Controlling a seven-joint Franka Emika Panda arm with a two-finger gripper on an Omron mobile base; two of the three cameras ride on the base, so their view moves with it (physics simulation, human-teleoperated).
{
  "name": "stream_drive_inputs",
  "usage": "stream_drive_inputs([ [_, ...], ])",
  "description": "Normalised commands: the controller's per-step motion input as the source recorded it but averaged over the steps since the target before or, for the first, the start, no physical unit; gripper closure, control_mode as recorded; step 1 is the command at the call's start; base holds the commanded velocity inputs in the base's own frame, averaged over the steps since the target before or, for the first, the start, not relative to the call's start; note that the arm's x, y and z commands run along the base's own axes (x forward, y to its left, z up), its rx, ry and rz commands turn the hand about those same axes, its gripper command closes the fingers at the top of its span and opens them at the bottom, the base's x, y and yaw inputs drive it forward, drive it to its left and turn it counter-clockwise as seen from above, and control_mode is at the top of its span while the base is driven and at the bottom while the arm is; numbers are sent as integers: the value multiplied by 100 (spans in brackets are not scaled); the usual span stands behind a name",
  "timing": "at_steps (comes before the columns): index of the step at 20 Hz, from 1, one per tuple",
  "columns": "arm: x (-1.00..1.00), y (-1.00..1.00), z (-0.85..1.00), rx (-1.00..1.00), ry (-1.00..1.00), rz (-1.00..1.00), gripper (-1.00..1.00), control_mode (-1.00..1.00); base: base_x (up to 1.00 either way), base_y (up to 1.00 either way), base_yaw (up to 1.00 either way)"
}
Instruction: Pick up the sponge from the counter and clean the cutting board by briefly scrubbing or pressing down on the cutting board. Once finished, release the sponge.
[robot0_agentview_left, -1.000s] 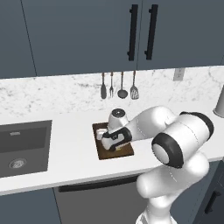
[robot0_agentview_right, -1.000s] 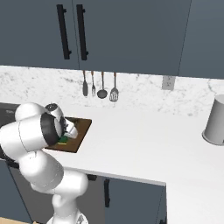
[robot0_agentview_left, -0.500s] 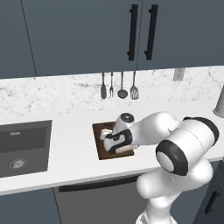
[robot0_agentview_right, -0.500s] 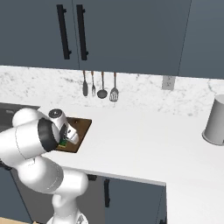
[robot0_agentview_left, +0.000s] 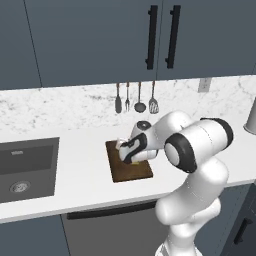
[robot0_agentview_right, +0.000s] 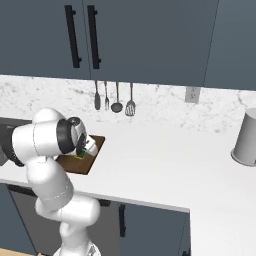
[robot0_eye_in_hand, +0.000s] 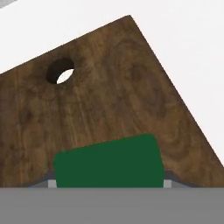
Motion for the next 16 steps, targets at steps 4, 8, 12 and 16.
stream_drive_inputs([
  [4,68,-12,0,0,0,-2,100,-100,0,0,0],
  [8,25,-1,0,0,0,-1,100,-100,0,0,0],
  [12,-20,0,0,0,0,0,100,-100,0,0,0],
  [16,-65,0,0,0,0,0,100,-100,0,0,0],
])
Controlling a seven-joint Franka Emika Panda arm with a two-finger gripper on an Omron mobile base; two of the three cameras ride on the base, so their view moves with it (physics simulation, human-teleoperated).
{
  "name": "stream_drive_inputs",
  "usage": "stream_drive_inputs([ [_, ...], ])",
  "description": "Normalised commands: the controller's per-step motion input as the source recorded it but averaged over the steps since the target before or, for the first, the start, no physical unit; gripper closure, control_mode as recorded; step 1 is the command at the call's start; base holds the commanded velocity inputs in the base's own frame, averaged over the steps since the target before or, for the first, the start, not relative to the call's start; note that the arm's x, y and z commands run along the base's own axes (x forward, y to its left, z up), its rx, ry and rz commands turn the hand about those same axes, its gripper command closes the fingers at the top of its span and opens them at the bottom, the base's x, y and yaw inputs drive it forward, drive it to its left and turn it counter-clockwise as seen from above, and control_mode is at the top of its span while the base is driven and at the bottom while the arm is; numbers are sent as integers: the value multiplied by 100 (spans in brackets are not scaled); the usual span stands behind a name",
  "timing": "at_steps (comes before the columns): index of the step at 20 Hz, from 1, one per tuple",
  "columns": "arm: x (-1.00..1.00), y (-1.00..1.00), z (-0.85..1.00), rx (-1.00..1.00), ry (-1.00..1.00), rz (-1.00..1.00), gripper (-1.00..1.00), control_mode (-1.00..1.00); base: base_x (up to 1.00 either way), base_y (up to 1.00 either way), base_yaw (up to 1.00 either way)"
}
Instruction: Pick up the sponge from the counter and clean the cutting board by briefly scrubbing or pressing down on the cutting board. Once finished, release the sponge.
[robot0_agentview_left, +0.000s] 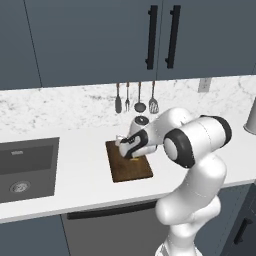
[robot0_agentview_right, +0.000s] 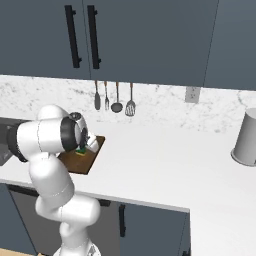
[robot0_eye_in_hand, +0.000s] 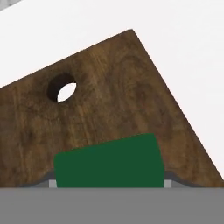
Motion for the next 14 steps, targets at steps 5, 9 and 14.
stream_drive_inputs([
  [5,-82,0,0,0,0,0,100,-100,0,0,0],
  [9,-67,0,0,0,0,0,100,-100,0,0,0],
  [14,-60,-2,0,0,0,0,100,-100,0,0,0],
])
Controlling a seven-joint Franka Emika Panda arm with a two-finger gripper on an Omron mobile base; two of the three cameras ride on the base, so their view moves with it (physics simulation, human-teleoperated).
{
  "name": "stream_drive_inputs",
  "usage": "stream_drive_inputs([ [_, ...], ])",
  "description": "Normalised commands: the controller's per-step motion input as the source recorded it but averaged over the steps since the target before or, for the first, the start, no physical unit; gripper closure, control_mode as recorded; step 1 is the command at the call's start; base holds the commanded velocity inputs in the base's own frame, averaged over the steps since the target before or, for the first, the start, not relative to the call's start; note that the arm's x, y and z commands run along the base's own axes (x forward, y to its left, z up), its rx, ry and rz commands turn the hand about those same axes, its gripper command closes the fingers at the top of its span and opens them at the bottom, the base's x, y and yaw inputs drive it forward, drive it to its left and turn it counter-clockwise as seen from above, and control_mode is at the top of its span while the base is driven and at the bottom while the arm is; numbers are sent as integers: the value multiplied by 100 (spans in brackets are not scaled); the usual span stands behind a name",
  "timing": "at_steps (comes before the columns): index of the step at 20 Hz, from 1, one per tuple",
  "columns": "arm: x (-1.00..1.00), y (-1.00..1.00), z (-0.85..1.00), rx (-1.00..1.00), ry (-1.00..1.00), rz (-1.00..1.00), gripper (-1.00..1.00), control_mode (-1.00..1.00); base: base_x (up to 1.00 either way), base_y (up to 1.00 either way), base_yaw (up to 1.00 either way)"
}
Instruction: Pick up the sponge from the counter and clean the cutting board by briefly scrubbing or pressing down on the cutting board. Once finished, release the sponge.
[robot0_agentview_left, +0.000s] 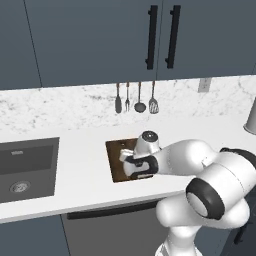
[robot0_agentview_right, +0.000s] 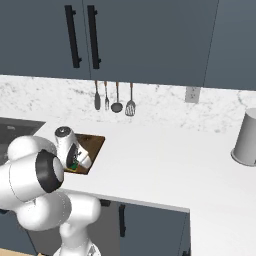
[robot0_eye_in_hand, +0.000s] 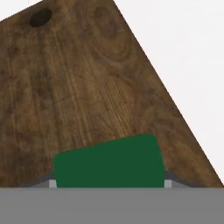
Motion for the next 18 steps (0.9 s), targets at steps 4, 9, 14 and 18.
stream_drive_inputs([
  [4,-41,-4,0,0,0,0,100,-100,0,0,0],
  [9,29,0,11,0,0,0,100,-100,0,0,0],
  [14,47,0,10,0,1,0,100,-100,0,0,0],
  [18,60,0,0,-2,0,0,100,-100,0,0,0],
])
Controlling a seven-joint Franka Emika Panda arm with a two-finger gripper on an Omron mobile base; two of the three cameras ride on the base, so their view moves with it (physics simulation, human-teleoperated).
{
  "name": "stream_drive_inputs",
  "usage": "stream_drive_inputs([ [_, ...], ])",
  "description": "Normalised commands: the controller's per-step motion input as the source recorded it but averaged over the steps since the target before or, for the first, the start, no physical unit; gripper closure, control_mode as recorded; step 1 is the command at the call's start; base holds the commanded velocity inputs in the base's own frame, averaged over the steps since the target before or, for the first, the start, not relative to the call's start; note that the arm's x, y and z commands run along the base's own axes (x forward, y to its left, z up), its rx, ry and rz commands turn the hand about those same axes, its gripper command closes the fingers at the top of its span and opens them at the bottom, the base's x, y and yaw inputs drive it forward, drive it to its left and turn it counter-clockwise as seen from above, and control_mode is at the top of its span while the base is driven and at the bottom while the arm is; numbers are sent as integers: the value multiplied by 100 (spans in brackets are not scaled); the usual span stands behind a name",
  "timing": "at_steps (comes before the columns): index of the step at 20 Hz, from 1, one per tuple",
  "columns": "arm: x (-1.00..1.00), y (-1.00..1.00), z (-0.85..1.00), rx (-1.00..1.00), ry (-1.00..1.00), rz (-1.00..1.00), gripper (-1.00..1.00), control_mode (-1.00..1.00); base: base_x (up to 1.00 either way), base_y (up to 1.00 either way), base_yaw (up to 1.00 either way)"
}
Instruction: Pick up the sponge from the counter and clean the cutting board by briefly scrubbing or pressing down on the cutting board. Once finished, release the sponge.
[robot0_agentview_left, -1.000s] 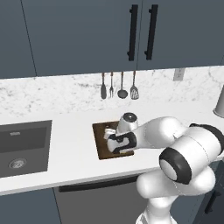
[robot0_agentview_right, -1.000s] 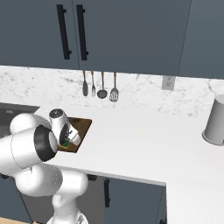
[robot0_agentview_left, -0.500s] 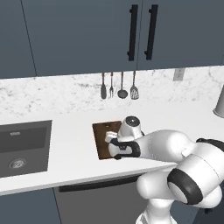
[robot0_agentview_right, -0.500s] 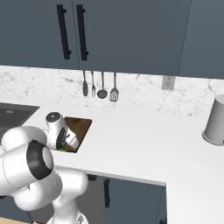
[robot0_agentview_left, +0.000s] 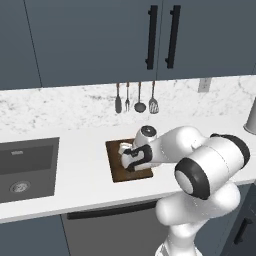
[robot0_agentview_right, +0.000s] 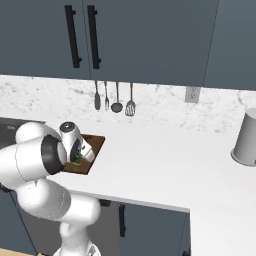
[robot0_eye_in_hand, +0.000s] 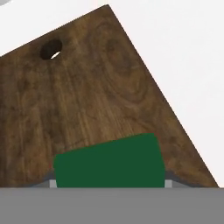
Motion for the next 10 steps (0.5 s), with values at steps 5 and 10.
stream_drive_inputs([
  [5,74,-2,-2,-7,0,-2,100,-100,0,0,0],
  [10,76,-3,0,-6,0,-5,100,-100,0,0,0],
])
